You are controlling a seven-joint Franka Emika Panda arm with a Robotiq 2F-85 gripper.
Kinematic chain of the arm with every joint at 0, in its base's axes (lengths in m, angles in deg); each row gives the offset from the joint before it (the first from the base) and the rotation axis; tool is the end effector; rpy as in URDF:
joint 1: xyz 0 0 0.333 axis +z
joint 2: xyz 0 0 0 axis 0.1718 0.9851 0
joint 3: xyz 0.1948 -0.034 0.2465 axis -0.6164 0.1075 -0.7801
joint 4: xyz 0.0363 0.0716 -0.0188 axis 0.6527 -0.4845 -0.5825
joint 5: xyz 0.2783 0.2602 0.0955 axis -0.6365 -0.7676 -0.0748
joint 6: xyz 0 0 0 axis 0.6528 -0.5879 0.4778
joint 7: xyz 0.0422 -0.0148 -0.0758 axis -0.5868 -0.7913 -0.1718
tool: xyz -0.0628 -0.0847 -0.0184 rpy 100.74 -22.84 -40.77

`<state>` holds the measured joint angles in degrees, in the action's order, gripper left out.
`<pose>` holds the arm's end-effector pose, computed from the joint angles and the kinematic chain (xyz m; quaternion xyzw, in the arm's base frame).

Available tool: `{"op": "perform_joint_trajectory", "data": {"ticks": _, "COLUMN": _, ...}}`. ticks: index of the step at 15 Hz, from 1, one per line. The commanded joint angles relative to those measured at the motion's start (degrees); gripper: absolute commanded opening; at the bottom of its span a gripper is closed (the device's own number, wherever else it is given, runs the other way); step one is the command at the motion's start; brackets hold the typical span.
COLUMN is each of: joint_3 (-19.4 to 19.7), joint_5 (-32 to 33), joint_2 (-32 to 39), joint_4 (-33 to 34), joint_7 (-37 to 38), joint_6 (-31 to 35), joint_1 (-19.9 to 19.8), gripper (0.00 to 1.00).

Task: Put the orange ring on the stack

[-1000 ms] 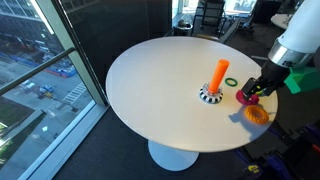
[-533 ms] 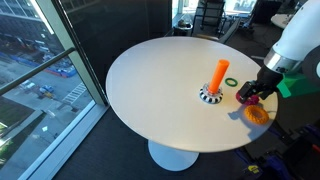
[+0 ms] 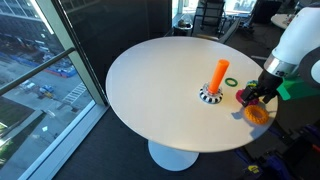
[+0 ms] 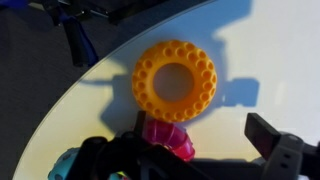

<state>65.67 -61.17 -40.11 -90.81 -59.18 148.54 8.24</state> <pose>0.3785 0.0101 0.2151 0.9832 -0.1806 -0.0219 0.0173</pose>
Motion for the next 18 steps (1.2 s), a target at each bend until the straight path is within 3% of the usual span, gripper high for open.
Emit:
{"op": "perform_joint_trajectory", "data": {"ticks": 1, "joint_3": 1.70, "joint_5": -1.01, "joint_2": 1.69, "joint_4": 0.19, "joint_7": -1.37, "joint_6": -0.22, "joint_1": 0.05, "gripper": 1.00}}
{"op": "perform_joint_trajectory", "data": {"ticks": 18, "joint_3": 3.11, "joint_5": -7.81, "joint_2": 8.18, "joint_4": 0.14, "joint_7": -5.18, "joint_6": 5.73, "joint_1": 0.86, "gripper": 1.00}}
